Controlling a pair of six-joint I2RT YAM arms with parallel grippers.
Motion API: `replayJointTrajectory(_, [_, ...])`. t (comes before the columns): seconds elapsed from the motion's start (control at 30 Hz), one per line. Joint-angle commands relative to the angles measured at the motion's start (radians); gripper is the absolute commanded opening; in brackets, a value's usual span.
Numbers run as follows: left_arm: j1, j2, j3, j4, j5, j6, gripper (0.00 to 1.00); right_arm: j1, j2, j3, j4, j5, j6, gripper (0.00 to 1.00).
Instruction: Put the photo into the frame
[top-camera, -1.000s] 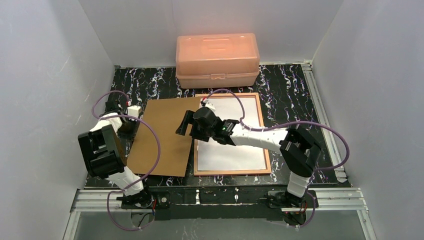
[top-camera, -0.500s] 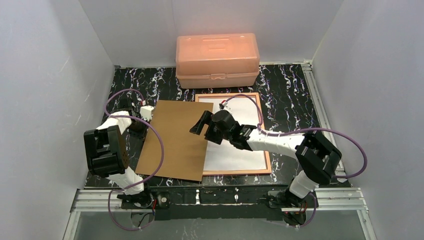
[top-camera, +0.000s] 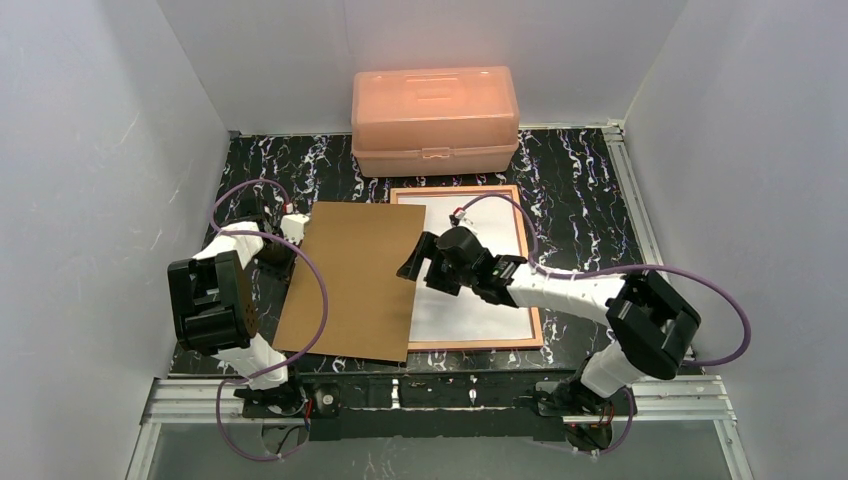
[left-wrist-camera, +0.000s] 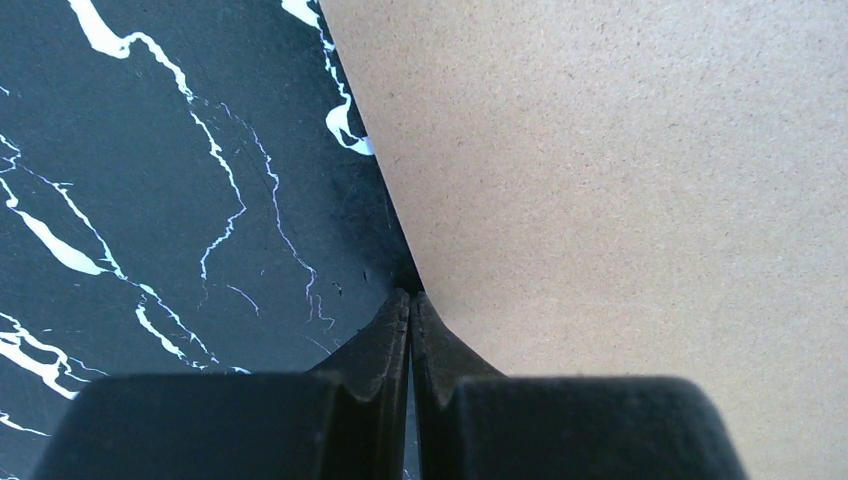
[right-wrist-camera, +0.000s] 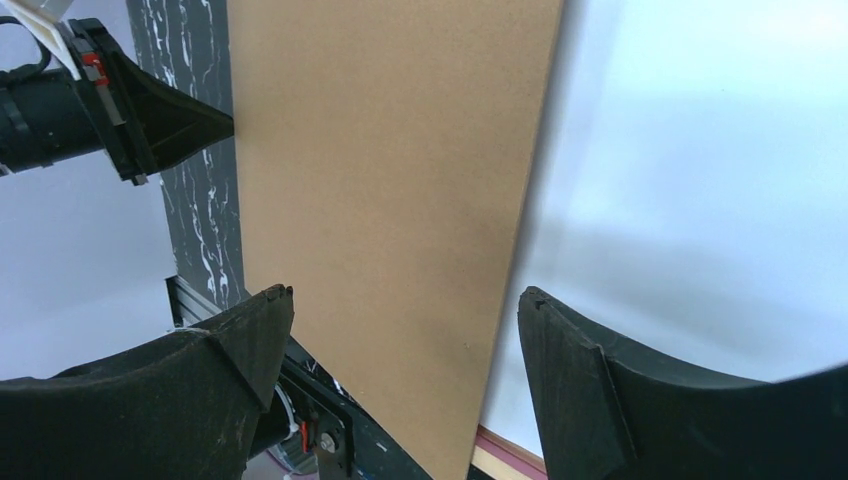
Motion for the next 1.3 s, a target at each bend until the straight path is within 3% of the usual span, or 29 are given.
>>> replayJointTrajectory(0.0, [-0.008,0.018,-0.011,-0.101,0.007,0.004,0.00,-0.005,0.044,-0.003,0.036,-0.028,-0.016,0.89])
replayJointTrajectory(0.23, [-0.008,0.028,-0.014,-0.092,0.007,0.002,0.00,-0.005,0.099,-0.004,0.083,-0.052,-0.018,0.82])
replayJointTrajectory(1.0, [-0.008,0.029,-0.016,-0.085,0.008,0.011,0.00,-0.004,0.187,-0.039,0.222,-0.120,0.037,0.77])
replayJointTrajectory(1.27, [-0.008,0.034,-0.018,-0.082,0.014,0.010,0.00,-0.004,0.194,-0.063,0.299,-0.155,0.076,0.68])
